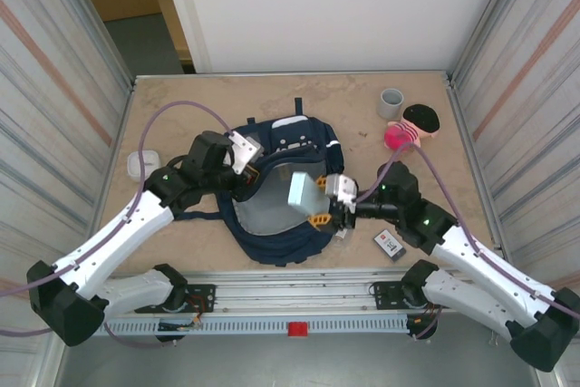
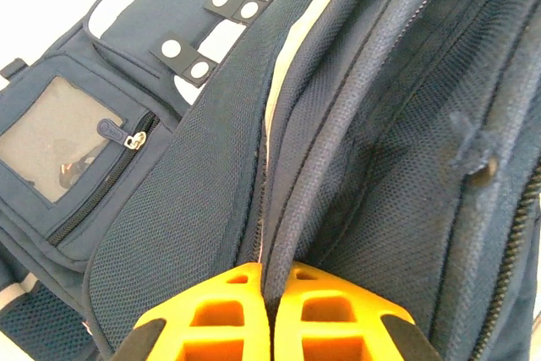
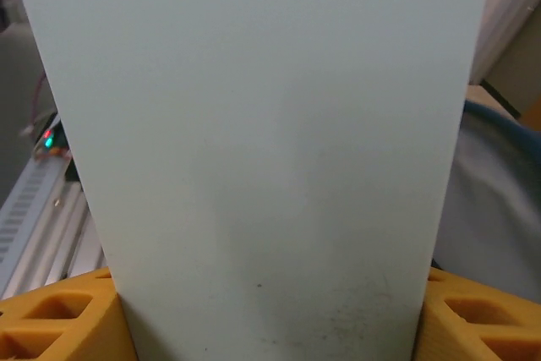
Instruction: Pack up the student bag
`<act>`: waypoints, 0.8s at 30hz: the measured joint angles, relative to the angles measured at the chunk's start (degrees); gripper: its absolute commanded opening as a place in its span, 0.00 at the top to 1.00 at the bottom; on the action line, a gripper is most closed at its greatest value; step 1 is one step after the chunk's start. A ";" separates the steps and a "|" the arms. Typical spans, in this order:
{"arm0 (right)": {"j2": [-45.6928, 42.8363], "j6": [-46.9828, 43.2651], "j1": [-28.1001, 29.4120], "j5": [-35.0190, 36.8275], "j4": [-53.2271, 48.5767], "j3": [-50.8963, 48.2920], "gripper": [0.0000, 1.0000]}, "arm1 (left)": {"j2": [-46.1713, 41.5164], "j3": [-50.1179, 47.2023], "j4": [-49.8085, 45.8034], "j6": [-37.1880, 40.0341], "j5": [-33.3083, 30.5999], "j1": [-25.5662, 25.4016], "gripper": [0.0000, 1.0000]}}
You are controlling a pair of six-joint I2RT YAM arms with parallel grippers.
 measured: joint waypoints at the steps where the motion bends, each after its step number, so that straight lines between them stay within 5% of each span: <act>1: 0.02 -1.84 1.55 0.59 -0.46 -0.09 0.38 | 0.00 0.00 0.00 -0.35 1.09 0.66 1.00; 10: 11.54 -17.46 11.87 16.70 -3.91 2.60 0.37 | 0.15 0.63 -0.04 -0.87 6.99 2.25 1.00; 18: 28.20 -24.92 12.04 30.91 -4.33 9.73 0.34 | 0.15 1.60 -0.48 -0.87 7.63 2.25 1.00; 24: 38.25 -25.44 9.75 38.93 -2.25 13.92 0.17 | 0.15 2.12 -0.96 -0.90 8.02 2.25 1.00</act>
